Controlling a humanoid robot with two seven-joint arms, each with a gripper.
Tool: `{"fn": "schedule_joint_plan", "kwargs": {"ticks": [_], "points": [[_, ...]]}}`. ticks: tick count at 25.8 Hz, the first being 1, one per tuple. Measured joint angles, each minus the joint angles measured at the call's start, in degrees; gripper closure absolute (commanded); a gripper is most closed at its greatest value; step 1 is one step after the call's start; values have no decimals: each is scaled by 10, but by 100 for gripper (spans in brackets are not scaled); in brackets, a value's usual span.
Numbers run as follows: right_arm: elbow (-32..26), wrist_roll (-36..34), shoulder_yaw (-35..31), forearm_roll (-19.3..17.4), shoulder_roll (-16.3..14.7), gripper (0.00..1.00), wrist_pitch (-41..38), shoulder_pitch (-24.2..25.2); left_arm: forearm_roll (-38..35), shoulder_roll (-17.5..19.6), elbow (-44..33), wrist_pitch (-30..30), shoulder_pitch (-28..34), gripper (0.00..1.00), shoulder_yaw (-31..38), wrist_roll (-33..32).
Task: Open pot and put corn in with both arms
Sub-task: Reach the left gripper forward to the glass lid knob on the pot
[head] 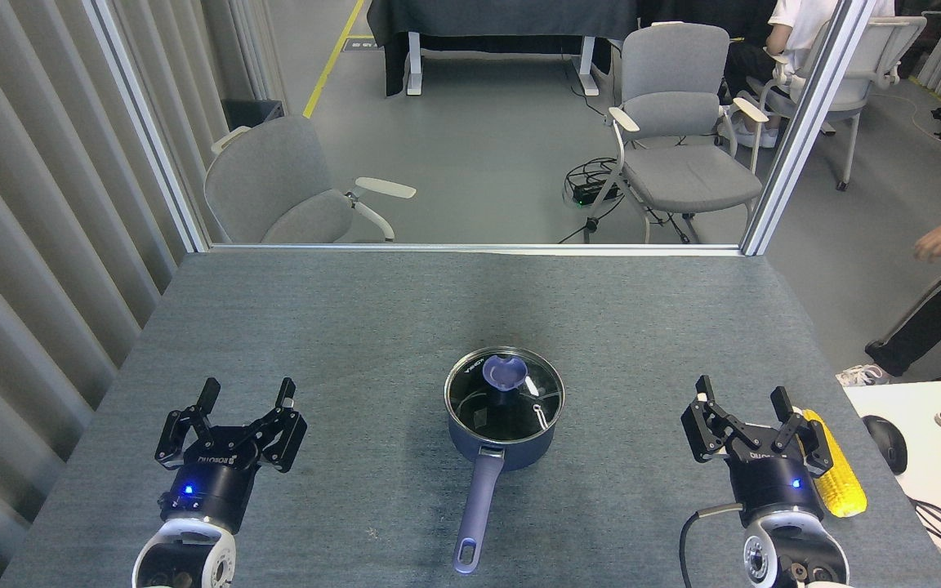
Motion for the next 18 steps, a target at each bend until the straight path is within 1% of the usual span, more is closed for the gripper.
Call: {"fn": "schedule_joint_plan", "kwargs": {"ticks": [13,16,18], "points": [[0,2,0,0,-1,0,0,-1,3,0,4,-5,-9,2,-1,-17],[0,2,0,0,-1,0,0,-1,-2,-1,10,-4,-43,1,-12,-21],[0,2,0,0,-1,0,0,-1,-4,-1,27,-4,-75,1,-38,-26]]}}
